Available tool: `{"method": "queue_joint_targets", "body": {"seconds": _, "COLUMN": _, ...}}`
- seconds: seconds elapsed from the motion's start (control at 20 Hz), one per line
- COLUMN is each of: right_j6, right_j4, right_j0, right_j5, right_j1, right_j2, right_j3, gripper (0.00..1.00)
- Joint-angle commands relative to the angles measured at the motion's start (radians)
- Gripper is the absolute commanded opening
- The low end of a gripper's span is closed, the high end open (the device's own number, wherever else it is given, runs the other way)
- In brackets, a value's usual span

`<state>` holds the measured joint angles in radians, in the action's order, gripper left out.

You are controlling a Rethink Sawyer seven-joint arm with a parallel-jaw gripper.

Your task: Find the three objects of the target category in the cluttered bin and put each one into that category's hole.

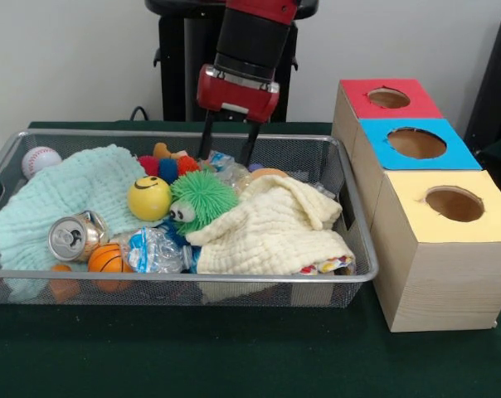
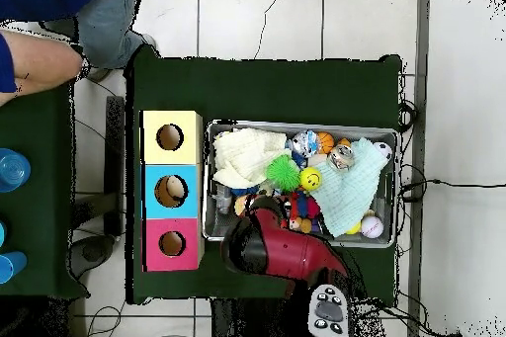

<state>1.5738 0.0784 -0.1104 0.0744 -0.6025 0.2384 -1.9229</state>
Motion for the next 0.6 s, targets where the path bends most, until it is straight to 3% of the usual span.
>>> {"method": "queue_joint_targets", "body": {"seconds": 0.05, "right_j6": 0.064, "right_j4": 0.064, "right_j0": -0.041, "right_j5": -0.03, "right_j1": 0.119, "right_j2": -0.084, "right_j3": 0.116, "gripper": 1.0}}
{"method": "queue_joint_targets", "body": {"seconds": 0.35, "right_j6": 0.078, "right_j4": 0.065, "right_j0": -0.056, "right_j5": -0.062, "right_j1": 0.164, "right_j2": -0.101, "right_j3": 0.132, "gripper": 1.0}}
{"method": "queue_joint_targets", "body": {"seconds": 0.6, "right_j6": 0.059, "right_j4": 0.07, "right_j0": -0.056, "right_j5": -0.128, "right_j1": 0.137, "right_j2": -0.114, "right_j3": 0.115, "gripper": 1.0}}
